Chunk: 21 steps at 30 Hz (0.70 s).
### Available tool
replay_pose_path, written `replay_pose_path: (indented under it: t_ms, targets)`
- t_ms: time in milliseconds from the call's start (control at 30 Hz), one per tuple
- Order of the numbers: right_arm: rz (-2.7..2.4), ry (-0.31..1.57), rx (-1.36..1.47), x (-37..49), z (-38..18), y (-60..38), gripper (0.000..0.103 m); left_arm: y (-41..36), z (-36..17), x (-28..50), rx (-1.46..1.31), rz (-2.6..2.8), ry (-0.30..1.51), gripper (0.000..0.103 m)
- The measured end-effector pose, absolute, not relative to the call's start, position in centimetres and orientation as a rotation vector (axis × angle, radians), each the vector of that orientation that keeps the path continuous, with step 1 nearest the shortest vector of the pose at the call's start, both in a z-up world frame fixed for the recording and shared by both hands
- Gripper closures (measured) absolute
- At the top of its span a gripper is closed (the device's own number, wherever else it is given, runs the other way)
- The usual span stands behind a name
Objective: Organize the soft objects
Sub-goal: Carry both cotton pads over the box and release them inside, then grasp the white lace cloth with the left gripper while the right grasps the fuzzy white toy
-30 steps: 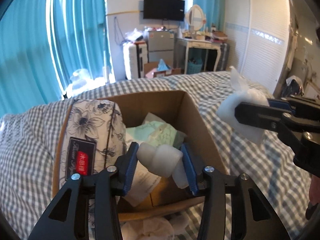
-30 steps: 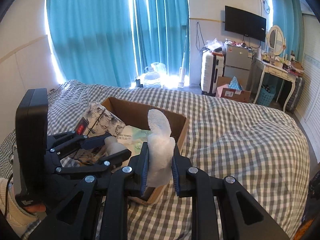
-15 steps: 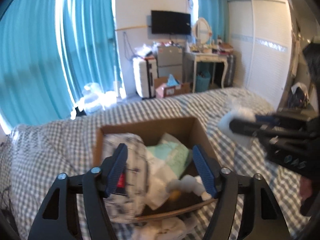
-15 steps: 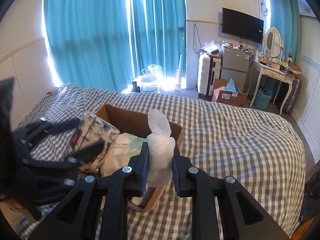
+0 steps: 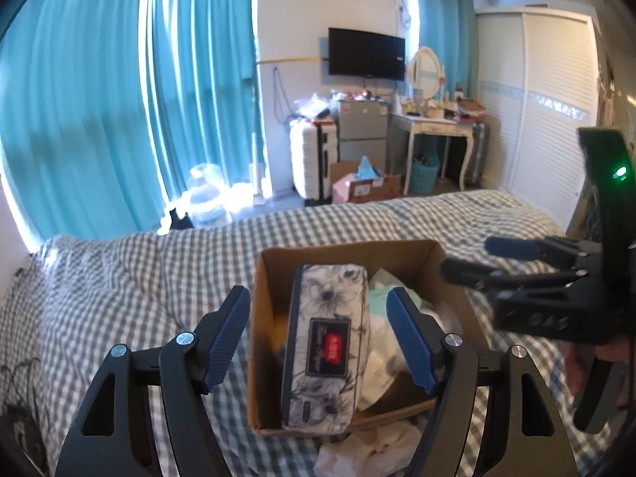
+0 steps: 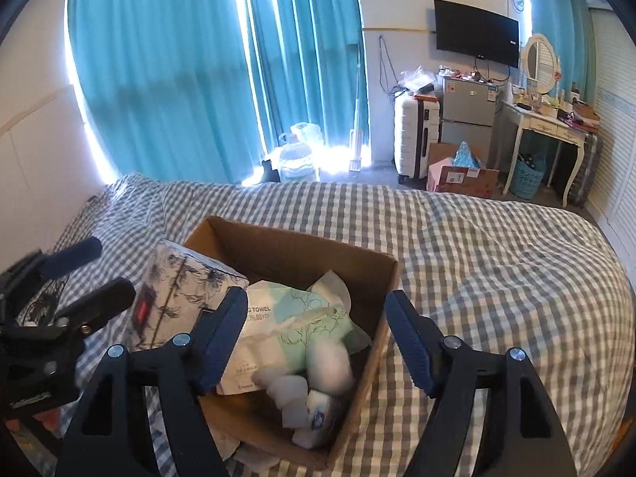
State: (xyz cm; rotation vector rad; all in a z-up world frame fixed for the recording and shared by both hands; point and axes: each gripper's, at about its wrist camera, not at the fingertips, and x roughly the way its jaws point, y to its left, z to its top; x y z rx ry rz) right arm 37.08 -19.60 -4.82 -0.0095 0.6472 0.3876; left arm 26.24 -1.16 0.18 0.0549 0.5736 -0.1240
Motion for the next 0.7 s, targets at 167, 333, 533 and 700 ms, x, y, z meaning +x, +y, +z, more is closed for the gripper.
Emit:
replay_pose_path:
  t_ms: [167,333,533,700]
  targets:
    - [0.356,0.598,-0.037,33.7,-1.9,-20.5,0.022,-0.6,1.5,23.9,0.055,-0.120,0.545,0.031]
    - [0.342,0.558,-0.055,29.0,0.2,-21.3,0.013,0.4,2.9,20.5,0.061,-0.108,0.514,0.031]
    - [0.317,0.571,-0.087,24.5,-0.7,-21.5,0.010,1.3,1.9,17.6,0.063,-0.108,0.533,0.031]
    - [0.303,0.617,-0.114,22.8,-4.3,-20.5,0.010,0.1,-1.2,16.5,0.105,-0.117,0.568,0.031]
